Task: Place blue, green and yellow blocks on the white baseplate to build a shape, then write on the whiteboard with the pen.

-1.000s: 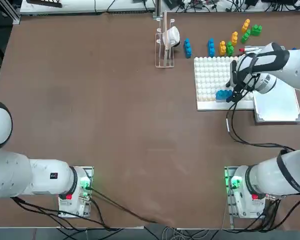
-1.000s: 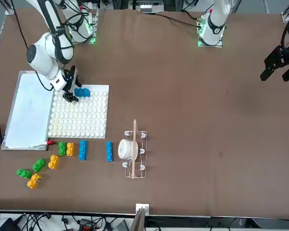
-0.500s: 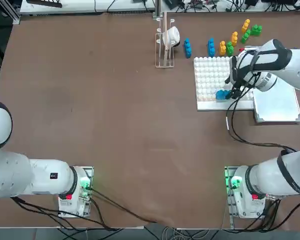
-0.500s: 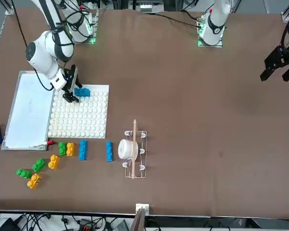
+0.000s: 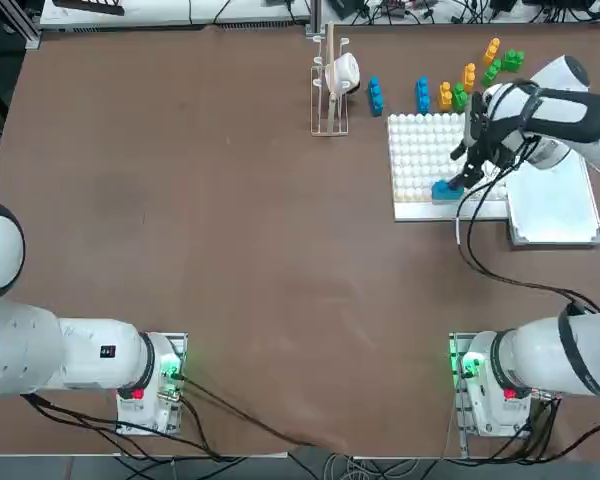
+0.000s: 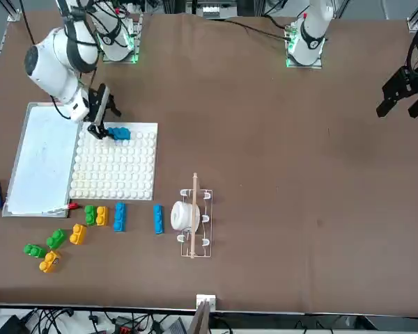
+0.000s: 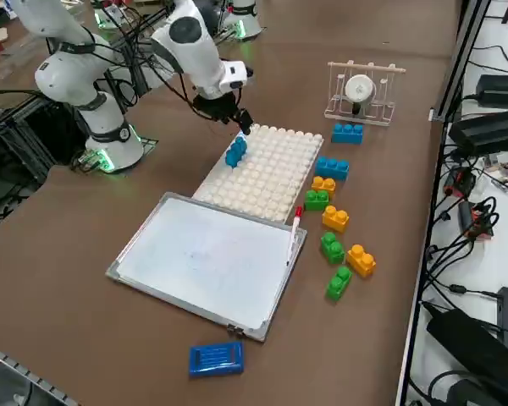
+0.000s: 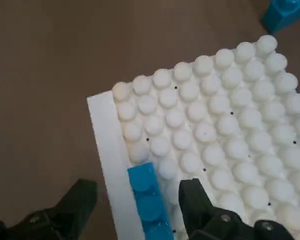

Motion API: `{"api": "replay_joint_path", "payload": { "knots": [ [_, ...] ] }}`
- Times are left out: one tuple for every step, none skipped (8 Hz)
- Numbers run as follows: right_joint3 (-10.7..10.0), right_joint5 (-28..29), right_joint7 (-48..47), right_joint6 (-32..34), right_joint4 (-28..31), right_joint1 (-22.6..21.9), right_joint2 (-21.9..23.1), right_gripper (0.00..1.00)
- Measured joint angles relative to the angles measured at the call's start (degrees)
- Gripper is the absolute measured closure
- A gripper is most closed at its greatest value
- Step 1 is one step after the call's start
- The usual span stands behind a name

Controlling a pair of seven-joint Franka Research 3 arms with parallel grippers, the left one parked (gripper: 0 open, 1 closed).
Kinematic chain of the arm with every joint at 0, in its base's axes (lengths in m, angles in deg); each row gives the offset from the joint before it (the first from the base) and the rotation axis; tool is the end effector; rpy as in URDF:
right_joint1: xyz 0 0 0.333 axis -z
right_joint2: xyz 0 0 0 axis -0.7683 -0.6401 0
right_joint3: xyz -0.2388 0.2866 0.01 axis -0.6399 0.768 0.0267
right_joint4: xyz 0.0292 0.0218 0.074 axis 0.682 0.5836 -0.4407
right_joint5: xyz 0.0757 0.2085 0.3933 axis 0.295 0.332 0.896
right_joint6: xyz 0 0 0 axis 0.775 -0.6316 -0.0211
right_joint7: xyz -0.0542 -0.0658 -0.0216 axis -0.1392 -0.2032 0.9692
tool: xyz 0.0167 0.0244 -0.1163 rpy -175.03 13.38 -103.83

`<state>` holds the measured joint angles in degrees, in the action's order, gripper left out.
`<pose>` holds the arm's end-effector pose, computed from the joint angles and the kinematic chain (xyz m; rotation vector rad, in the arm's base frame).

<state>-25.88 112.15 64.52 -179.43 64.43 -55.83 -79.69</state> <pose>0.4537 0.0537 0.3033 -2.3163 -1.6449 -0.3125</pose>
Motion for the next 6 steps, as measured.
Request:
{"api": "replay_joint_path", "payload": {
  "knots": [
    [0.2, 0.0, -3.4, 1.3, -0.6, 0.0, 1.0, 0.0],
    [0.5, 0.0, -7.5, 2.0, -1.9, 0.0, 1.3, 0.0],
    [0.6, 0.0, -12.5, 2.3, -3.5, 0.1, 1.1, 0.0],
    [0.6, 0.0, -17.8, 2.4, -5.4, 0.3, 0.0, 0.0],
    [0.5, 0.0, -22.9, 2.4, -7.7, 0.6, -2.0, 0.0],
    [0.5, -0.2, -27.4, 2.4, -10.5, 1.2, -5.0, 0.0]
  ]
}}
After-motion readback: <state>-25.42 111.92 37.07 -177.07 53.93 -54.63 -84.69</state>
